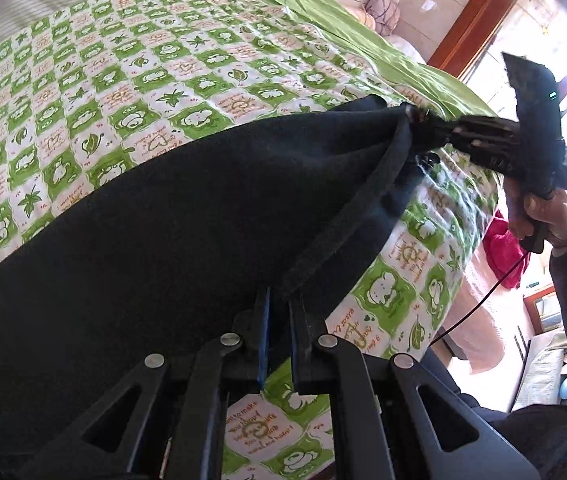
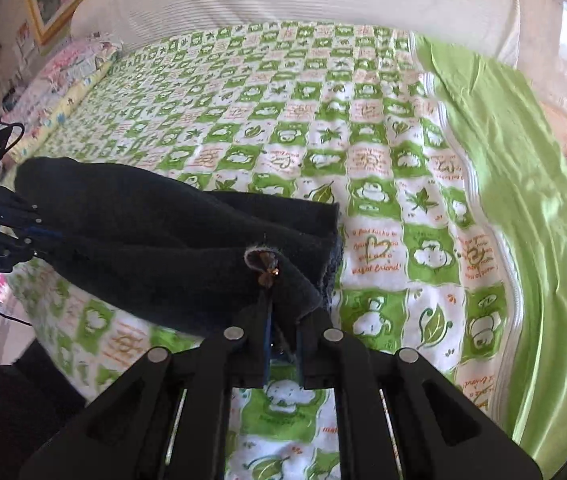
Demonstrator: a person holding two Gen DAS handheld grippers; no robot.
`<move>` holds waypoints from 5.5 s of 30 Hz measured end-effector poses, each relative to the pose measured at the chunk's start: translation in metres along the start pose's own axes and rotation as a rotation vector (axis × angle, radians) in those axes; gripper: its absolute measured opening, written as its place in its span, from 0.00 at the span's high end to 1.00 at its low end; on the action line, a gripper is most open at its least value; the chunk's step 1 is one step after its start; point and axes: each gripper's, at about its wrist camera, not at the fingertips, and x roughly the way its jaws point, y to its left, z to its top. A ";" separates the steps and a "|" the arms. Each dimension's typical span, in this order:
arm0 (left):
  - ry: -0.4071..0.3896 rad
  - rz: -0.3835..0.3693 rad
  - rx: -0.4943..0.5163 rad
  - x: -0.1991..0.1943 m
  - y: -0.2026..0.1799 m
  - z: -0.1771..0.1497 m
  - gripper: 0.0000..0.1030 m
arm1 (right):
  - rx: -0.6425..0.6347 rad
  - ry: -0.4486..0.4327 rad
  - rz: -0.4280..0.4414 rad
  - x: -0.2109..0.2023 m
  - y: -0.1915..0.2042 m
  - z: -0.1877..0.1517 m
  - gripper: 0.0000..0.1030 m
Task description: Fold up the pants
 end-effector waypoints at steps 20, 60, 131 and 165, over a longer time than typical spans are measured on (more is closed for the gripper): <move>-0.071 -0.072 -0.039 -0.002 -0.011 -0.010 0.54 | 0.014 0.000 -0.137 -0.018 -0.006 -0.020 0.50; -0.365 0.181 -1.064 -0.169 0.283 -0.219 0.54 | -0.576 0.062 0.240 0.090 0.316 0.040 0.45; -0.045 0.023 0.022 -0.024 0.001 0.095 0.60 | 0.574 -0.123 0.034 -0.025 0.035 -0.049 0.58; 0.306 -0.150 0.329 0.139 -0.093 0.194 0.62 | 0.860 -0.196 0.140 -0.023 -0.013 -0.094 0.58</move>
